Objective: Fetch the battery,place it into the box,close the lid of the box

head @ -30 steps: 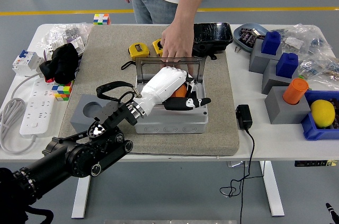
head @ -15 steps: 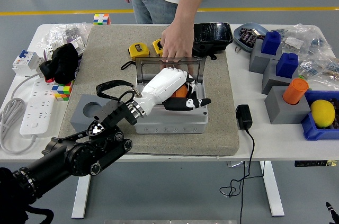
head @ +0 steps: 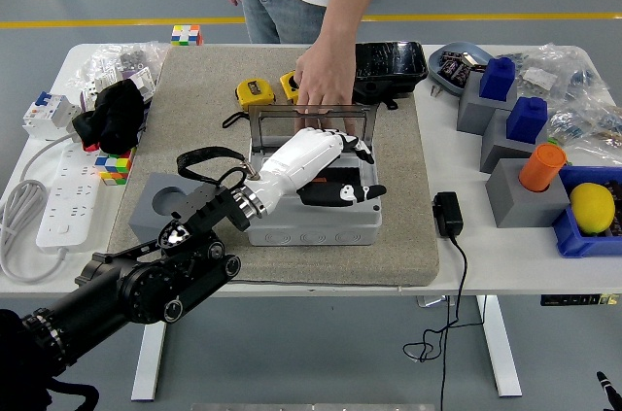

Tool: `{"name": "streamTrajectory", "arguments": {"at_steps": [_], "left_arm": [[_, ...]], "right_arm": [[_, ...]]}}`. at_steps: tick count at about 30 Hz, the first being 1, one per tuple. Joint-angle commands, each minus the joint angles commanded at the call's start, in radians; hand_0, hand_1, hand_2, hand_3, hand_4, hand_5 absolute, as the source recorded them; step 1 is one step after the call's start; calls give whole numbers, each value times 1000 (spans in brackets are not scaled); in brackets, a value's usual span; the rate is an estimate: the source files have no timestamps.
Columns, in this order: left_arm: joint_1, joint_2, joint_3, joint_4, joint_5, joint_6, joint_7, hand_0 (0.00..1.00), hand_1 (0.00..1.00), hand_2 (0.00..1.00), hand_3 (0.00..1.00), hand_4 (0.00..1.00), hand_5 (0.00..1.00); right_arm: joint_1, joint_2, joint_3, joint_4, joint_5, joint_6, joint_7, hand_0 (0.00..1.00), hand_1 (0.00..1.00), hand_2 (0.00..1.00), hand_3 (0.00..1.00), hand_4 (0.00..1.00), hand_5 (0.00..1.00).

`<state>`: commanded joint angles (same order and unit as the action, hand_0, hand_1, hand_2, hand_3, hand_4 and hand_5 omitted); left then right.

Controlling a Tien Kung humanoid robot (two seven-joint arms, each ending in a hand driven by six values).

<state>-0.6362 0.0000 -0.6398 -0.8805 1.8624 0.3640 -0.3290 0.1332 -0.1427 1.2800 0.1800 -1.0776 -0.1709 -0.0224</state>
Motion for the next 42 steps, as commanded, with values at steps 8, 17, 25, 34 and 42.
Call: {"name": "streamTrajectory", "arguments": {"at_steps": [8,17,25,34,42], "left_arm": [[32,55,18,-217,-4,-60,29,753,749,706,681,964,998],[39,109,9,-482,-132,-396,217,642,681,650,643,989,998],[46,99,-39,-569,-460,-623,218,701,746,696,667,998,998],[1,90,-191,-551,-779,-345,104,873,904,843,795,998,998],[-34,107,-274,-545,-441,-226,293,998,998,998,963,998,998]], "right_arm": [[-6,1,0,0,2,0,0,790,747,746,795,998,998],[-6,1,-4,0,6,-1,0,789,747,746,794,998,998],[-5,2,-7,0,10,-2,1,790,746,746,794,998,998],[-1,4,-4,0,9,-1,0,790,745,746,794,998,998],[4,3,-1,0,10,-2,1,790,745,746,794,998,998]]}}
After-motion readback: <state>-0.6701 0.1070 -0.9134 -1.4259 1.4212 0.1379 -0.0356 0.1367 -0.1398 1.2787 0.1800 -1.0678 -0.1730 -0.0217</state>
